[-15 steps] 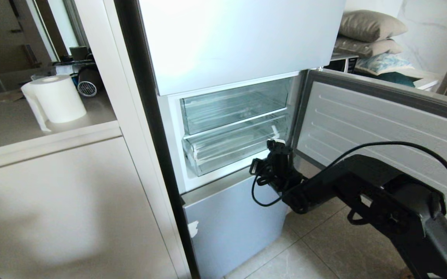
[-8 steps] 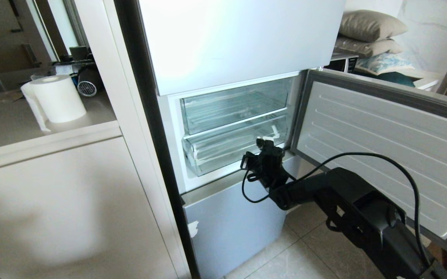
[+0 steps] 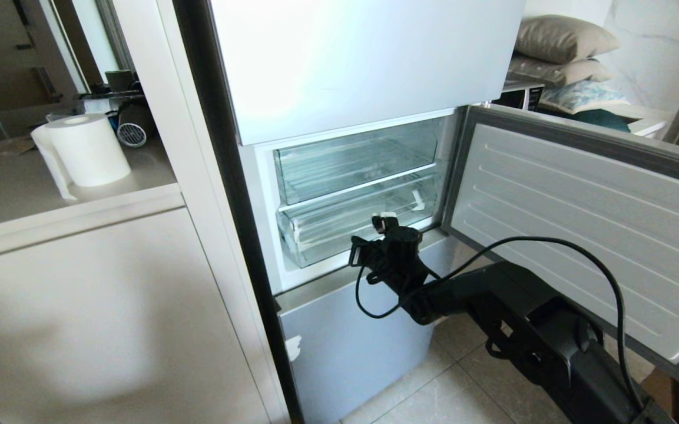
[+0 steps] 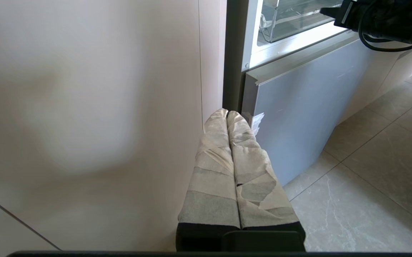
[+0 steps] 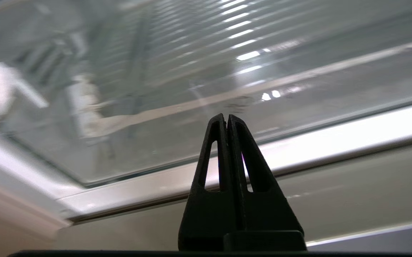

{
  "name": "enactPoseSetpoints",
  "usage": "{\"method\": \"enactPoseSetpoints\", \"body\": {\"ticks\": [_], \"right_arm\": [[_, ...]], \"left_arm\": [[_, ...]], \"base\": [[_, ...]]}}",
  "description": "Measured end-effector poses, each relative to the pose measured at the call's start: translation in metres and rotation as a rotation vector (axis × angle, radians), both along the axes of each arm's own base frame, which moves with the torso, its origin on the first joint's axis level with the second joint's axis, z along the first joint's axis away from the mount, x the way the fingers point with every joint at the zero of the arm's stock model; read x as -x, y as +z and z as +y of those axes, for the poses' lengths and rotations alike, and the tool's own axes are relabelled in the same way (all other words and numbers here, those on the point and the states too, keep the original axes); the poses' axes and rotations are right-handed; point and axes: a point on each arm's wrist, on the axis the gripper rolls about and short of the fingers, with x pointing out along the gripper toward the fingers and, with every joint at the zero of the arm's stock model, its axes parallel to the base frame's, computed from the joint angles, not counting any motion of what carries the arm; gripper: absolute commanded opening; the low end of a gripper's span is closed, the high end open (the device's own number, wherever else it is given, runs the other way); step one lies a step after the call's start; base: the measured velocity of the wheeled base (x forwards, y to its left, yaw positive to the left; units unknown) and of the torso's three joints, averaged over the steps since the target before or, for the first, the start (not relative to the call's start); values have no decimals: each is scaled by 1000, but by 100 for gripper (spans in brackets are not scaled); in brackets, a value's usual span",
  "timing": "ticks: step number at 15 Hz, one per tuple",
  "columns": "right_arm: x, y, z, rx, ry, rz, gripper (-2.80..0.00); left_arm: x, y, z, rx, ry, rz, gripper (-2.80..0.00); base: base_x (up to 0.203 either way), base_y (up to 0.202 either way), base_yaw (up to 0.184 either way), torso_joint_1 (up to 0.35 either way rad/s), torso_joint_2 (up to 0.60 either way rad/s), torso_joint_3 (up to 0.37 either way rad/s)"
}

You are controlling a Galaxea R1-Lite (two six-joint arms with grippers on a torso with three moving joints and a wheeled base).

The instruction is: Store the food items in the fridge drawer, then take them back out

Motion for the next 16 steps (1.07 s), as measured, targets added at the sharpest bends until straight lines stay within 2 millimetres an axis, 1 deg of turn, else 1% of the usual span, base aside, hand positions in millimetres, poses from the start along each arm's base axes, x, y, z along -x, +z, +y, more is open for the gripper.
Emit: {"method": "enactPoseSetpoints", "body": {"ticks": [2, 5, 8, 10, 11, 12, 13, 15, 16], "right_arm": [[5, 6, 8, -6, 32, -8, -280], [18, 17, 27, -17, 65, -27, -280], [34, 37, 48, -37, 94, -56, -280], [46, 50, 57, -38, 52, -69, -280], [53, 52, 58, -13, 30, -61, -280], [60, 49, 57, 16, 27, -37, -280], [72, 47, 53, 52, 30, -4, -280], [104, 51, 40, 107, 46, 46, -280], [127, 58, 29, 129, 58, 62, -280]], "left_arm": [[0, 0, 0, 0, 0, 0, -280], [0, 0, 0, 0, 0, 0, -280], [0, 0, 0, 0, 0, 0, -280], [0, 0, 0, 0, 1, 0, -280], [0, 0, 0, 0, 1, 0, -280], [0, 0, 0, 0, 0, 0, -280], [0, 0, 0, 0, 0, 0, -280], [0, 0, 0, 0, 0, 0, -280], [0, 0, 0, 0, 0, 0, -280]], "base": [[0, 0, 0, 0, 0, 0], [0, 0, 0, 0, 0, 0], [0, 0, 0, 0, 0, 0], [0, 0, 0, 0, 0, 0], [0, 0, 0, 0, 0, 0], [0, 0, 0, 0, 0, 0], [0, 0, 0, 0, 0, 0], [0, 0, 0, 0, 0, 0], [0, 0, 0, 0, 0, 0]]}}
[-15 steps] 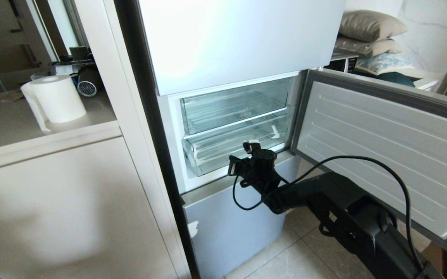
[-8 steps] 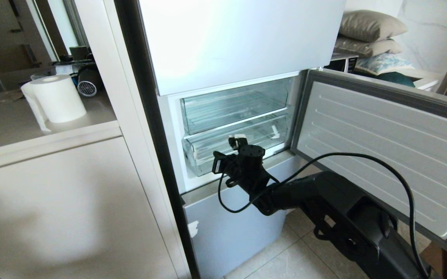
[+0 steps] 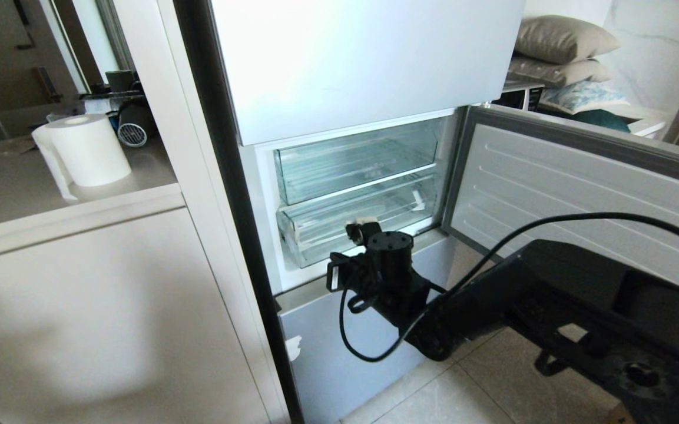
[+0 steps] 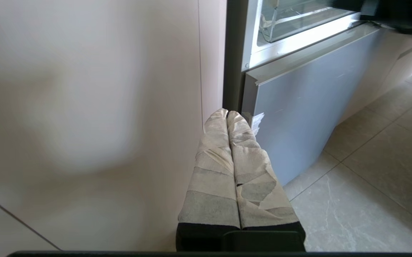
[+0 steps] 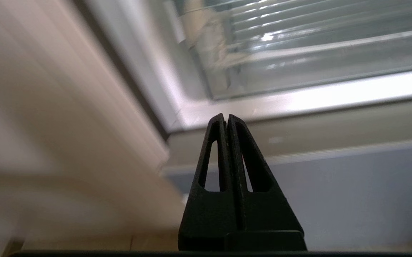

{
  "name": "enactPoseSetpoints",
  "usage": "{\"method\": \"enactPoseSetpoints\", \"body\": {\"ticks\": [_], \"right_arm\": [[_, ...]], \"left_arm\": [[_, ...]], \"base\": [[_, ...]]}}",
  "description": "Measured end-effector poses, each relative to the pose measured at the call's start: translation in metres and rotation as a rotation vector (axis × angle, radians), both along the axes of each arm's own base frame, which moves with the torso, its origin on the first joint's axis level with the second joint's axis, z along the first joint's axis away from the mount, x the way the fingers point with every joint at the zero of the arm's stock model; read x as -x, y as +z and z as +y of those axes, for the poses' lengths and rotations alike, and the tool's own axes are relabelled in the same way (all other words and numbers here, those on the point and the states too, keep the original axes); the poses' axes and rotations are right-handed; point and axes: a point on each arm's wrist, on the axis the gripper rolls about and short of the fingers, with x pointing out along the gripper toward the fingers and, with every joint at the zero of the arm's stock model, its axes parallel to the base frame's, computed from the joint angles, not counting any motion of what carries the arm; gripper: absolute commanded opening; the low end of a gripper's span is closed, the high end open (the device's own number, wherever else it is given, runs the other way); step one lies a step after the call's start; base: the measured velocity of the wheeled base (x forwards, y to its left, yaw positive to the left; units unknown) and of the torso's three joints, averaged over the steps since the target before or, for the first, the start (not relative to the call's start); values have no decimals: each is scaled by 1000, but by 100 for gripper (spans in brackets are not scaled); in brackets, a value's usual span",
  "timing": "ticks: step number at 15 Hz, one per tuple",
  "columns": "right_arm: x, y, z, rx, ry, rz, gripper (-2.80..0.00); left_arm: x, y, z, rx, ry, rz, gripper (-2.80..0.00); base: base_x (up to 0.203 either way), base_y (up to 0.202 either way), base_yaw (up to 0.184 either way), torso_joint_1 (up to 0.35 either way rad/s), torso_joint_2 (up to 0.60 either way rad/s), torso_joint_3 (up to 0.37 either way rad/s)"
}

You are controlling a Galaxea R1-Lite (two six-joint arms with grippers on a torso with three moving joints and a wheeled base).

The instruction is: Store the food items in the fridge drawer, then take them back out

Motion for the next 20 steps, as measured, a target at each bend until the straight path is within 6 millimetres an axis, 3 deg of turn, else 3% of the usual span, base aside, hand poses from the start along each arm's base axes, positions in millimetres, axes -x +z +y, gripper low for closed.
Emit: {"method": "enactPoseSetpoints", "body": {"ticks": [2, 7, 11, 13, 16, 20], "right_arm": [[41, 25, -26, 5, 17, -9, -280], [149, 121, -115, -108, 14, -160, -280], [232, 158, -196, -181, -107, -247, -280], [270, 160, -237, -201, -216, -269, -280], [313, 132, -291, -133, -495, -258, -280], [345, 89, -312, 11, -811, -226, -280]], "left_arm": [[0, 0, 0, 0, 1, 0, -280], [0, 0, 0, 0, 0, 0, -280], [0, 0, 0, 0, 0, 0, -280], [0, 0, 0, 0, 0, 0, -280], [0, 0, 0, 0, 0, 0, -280], [0, 0, 0, 0, 0, 0, -280]], "base": [[0, 0, 0, 0, 0, 0], [0, 0, 0, 0, 0, 0], [0, 0, 0, 0, 0, 0], [0, 0, 0, 0, 0, 0], [0, 0, 0, 0, 0, 0], [0, 0, 0, 0, 0, 0]]}}
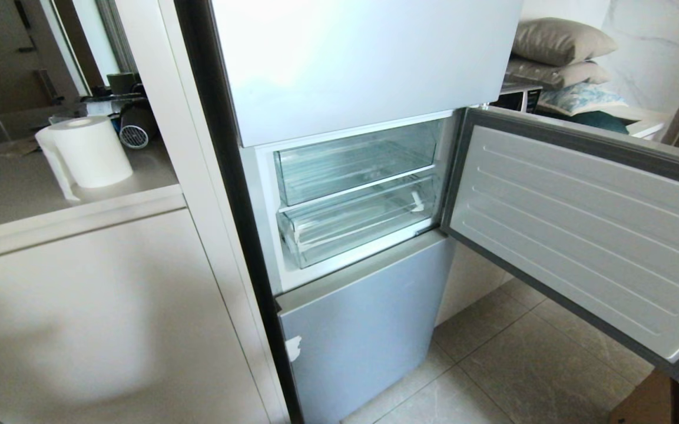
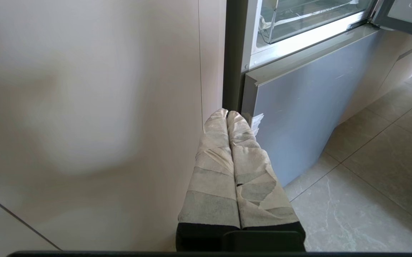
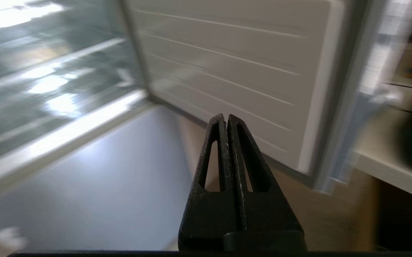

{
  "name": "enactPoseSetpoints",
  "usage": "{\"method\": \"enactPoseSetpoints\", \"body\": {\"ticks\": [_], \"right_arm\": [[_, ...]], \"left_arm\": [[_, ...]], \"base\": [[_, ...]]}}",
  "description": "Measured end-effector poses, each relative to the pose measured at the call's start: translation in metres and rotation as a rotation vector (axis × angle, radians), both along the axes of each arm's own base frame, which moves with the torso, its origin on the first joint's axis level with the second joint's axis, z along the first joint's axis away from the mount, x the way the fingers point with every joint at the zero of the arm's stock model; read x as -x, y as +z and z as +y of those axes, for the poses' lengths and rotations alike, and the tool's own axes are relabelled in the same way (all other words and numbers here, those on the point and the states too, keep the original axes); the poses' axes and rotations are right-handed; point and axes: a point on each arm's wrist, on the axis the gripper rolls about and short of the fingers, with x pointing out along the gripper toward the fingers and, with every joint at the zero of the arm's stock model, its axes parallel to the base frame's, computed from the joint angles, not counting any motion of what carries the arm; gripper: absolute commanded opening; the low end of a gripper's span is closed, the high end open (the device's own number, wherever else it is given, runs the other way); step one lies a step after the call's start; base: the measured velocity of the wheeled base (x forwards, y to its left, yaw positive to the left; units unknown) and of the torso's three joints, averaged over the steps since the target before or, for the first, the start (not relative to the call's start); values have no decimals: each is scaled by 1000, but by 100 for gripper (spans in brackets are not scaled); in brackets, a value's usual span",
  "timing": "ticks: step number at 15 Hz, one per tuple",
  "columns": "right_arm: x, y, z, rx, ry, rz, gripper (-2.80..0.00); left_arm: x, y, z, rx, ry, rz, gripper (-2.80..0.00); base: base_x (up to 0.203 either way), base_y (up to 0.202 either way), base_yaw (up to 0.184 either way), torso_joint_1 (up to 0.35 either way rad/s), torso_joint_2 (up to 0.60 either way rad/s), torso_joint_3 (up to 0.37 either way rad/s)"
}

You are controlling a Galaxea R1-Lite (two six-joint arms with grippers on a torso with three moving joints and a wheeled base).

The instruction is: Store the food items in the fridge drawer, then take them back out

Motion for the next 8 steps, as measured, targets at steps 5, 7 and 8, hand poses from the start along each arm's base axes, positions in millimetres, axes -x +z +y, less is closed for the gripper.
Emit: {"method": "enactPoseSetpoints", "body": {"ticks": [5, 7, 8], "right_arm": [[19, -20, 0, 55, -100, -44, -280], [19, -44, 1, 142, -21, 36, -280], [20, -57, 1, 192, 2, 76, -280]], "left_arm": [[0, 0, 0, 0, 1, 0, -280], [0, 0, 0, 0, 0, 0, -280], [0, 0, 0, 0, 0, 0, -280]], "base": [[0, 0, 0, 0, 0, 0], [0, 0, 0, 0, 0, 0], [0, 0, 0, 0, 0, 0]]}}
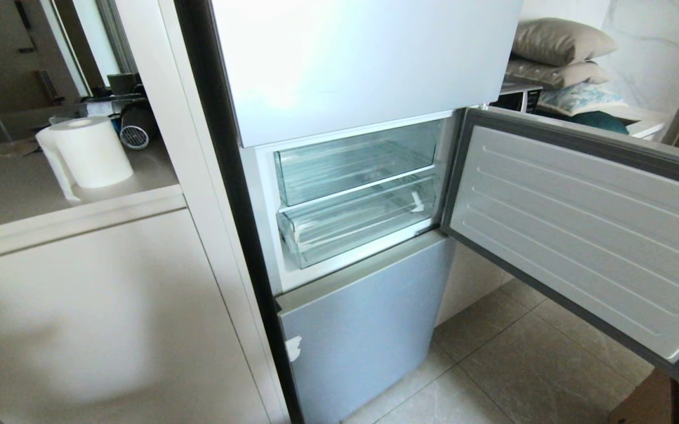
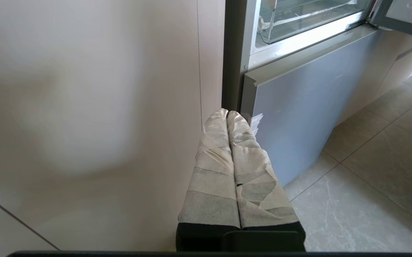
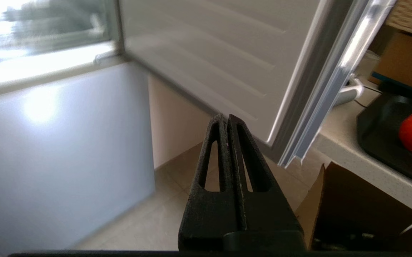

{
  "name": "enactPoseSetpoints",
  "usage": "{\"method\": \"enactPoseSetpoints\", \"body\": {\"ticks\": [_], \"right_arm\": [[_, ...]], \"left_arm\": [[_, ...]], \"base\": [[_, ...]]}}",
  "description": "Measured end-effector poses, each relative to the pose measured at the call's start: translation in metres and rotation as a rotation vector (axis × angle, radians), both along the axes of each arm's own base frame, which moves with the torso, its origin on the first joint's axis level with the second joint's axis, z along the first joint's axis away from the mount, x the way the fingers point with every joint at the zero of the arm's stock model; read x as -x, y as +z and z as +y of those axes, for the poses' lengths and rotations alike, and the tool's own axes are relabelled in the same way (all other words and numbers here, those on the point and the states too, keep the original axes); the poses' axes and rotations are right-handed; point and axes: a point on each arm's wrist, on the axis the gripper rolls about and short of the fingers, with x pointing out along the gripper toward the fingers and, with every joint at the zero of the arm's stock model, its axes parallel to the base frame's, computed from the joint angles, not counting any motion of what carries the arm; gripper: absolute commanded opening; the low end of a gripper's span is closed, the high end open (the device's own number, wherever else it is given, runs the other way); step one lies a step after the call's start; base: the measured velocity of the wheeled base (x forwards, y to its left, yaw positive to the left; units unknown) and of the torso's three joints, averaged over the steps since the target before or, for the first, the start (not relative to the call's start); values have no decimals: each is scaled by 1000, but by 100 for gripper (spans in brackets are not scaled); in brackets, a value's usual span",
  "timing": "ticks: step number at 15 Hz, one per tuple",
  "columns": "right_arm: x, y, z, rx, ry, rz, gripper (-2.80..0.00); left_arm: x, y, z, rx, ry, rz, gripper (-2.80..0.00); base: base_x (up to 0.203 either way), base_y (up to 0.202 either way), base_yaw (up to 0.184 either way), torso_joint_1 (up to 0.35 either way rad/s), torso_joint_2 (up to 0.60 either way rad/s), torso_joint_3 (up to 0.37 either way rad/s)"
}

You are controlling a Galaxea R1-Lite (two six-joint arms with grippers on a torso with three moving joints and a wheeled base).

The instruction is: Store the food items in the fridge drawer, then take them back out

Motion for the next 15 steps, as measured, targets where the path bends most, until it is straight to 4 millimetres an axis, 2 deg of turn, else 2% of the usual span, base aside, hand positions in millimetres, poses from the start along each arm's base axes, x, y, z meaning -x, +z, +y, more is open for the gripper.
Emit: {"method": "enactPoseSetpoints", "body": {"ticks": [5, 10, 14, 15], "right_arm": [[17, -30, 3, 62, 119, 110, -280], [19, -38, 6, 76, 265, 117, -280], [19, -40, 7, 42, 277, 115, -280], [19, -40, 7, 37, 277, 115, -280]], "left_arm": [[0, 0, 0, 0, 0, 0, -280], [0, 0, 0, -8, 1, 0, -280], [0, 1, -1, -95, -46, -8, -280], [2, 8, -2, -99, -72, -40, -280]], "base": [[0, 0, 0, 0, 0, 0], [0, 0, 0, 0, 0, 0], [0, 0, 0, 0, 0, 0], [0, 0, 0, 0, 0, 0]]}}
